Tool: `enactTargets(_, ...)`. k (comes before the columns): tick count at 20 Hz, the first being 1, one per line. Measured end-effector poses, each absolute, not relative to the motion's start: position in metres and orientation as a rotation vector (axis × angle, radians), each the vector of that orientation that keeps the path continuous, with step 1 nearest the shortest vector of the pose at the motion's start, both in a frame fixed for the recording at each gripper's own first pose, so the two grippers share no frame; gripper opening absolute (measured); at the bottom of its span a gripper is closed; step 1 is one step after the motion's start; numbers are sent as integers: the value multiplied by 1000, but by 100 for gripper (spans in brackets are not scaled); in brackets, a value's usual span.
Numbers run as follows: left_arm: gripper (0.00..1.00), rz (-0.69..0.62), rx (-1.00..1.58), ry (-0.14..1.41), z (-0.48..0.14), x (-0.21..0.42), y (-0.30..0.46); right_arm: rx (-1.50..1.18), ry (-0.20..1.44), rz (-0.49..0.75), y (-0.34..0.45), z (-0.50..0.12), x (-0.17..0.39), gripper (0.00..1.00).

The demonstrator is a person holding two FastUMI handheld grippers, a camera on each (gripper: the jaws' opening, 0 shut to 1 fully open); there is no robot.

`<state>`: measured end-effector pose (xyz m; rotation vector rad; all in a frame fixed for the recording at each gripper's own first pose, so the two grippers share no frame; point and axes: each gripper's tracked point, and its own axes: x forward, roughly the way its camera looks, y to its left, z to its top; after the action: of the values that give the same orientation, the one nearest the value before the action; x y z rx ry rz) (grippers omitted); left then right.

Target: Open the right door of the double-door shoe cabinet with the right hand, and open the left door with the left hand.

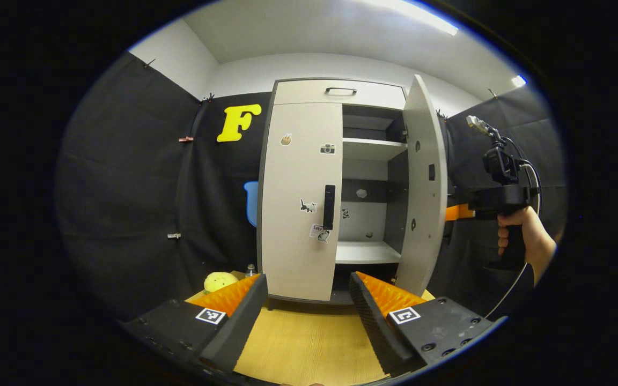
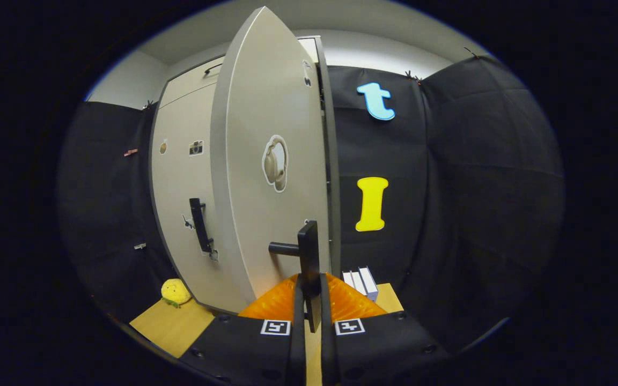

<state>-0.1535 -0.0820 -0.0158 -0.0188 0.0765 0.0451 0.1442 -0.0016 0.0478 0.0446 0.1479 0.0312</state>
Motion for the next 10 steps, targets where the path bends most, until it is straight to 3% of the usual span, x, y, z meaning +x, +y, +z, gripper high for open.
enactTargets(2,95,36,-15,79,-16,-154,-83,41,131,-32,-25,51,144,13)
enactTargets(3,95,34,-14,80,-16,-153,-83,82,150,-3,-25,47,148,9)
enactTargets(6,95,20,-17,94,-20,-149,-85,154,145,23,-11,50,140,15)
enactTargets(10,95,-3,-11,115,-27,-147,-88,77,129,-8,-24,46,136,11)
